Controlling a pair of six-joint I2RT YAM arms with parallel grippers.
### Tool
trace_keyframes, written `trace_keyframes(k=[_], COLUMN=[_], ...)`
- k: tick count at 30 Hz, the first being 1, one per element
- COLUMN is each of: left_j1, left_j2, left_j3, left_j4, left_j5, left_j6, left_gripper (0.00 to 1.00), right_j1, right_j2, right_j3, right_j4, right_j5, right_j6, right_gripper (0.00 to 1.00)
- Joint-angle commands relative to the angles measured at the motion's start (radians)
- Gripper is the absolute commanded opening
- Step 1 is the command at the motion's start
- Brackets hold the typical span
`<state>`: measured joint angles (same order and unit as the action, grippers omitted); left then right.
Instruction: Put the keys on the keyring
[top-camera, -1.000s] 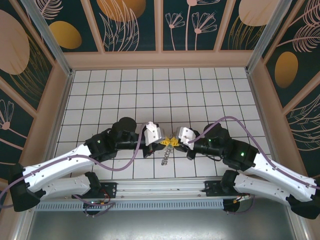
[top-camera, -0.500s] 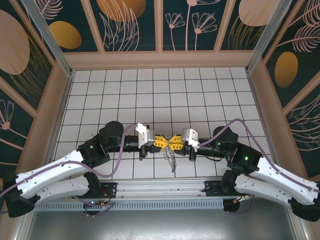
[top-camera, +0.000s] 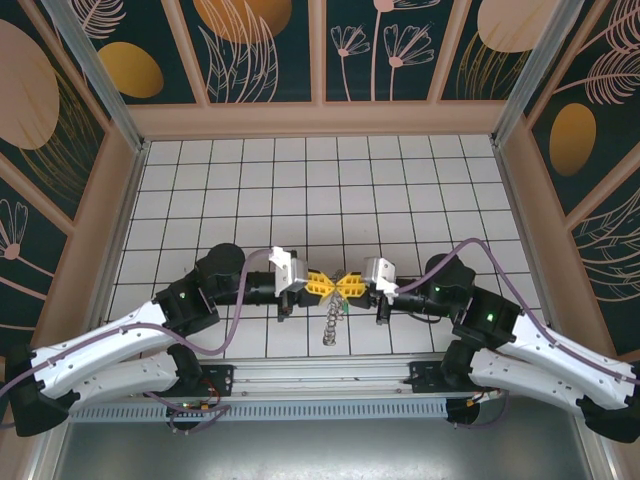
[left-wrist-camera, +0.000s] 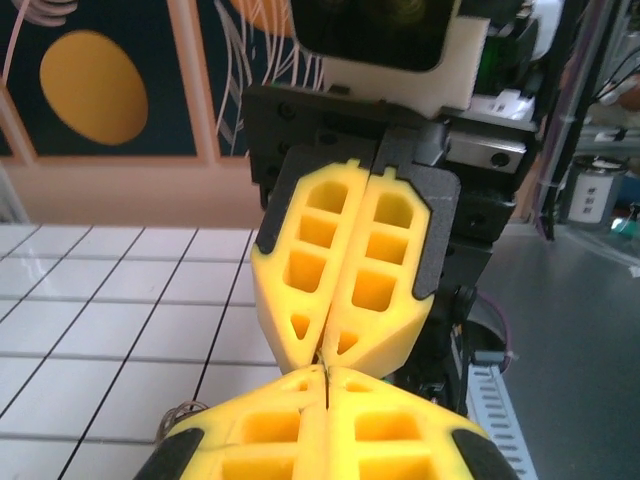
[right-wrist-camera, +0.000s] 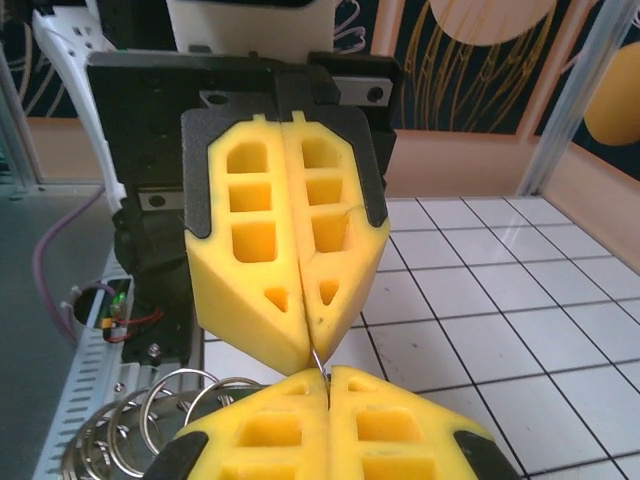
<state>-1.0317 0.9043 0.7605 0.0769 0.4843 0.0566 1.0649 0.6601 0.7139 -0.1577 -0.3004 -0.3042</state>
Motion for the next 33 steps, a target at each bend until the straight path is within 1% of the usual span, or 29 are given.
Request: trace_keyframes(k=[1,3,4,8,10,13,15,21,24,25,29,33], left_j1=[-0.004,-0.004,-0.005,-0.004,-0.005,-0.005,-0.005,-0.004,-0.004,-0.004,-0.005,-0.004], left_j2=[0.063,0.094,0.106,0.123,0.128,0.131,0.128,0.071,0.022,0.008,-0.029,-0.031], left_j3=[0.08,0.097,0.101,0.109,0.111,0.105,0.102,0.077,0.06,0.057,0.046,0.037], left_j4=[-0.087,-0.141,-0.159,-0.185,-0.193,-0.187,-0.178,-0.107,-0.053,-0.035,0.031,0.065], left_j5=[-0.032,-0.056,-0.063,-0.074,-0.084,-0.082,-0.084,-0.06,-0.037,-0.029,0.002,0.02], left_j6=[0.045,0.066,0.072,0.09,0.098,0.099,0.101,0.078,0.057,0.049,0.027,0.017], left_gripper=[0.08,0.15,0.17,0.17,0.16,0.04,0.0,0.0,0.0,0.0,0.0,0.0], right_j1=[0.005,0.005,0.004,0.006,0.006,0.007,0.006,0.007,0.006,0.007,0.006,0.007], right_j2=[0.046,0.084,0.1,0.136,0.133,0.118,0.111,0.078,0.057,0.051,0.044,0.046], right_j3=[0.057,0.095,0.112,0.156,0.171,0.183,0.186,0.152,0.116,0.105,0.085,0.073], right_j4=[-0.046,-0.088,-0.105,-0.139,-0.139,-0.129,-0.122,-0.089,-0.072,-0.064,-0.044,-0.018], right_j5=[0.075,0.088,0.092,0.062,0.033,-0.006,-0.025,-0.068,-0.082,-0.083,-0.107,-0.134], right_j6=[-0.055,-0.085,-0.098,-0.143,-0.155,-0.164,-0.167,-0.139,-0.109,-0.101,-0.084,-0.079], right_gripper=[0.0,0.0,0.0,0.0,0.0,0.0,0.0,0.0,0.12,0.15,0.17,0.17])
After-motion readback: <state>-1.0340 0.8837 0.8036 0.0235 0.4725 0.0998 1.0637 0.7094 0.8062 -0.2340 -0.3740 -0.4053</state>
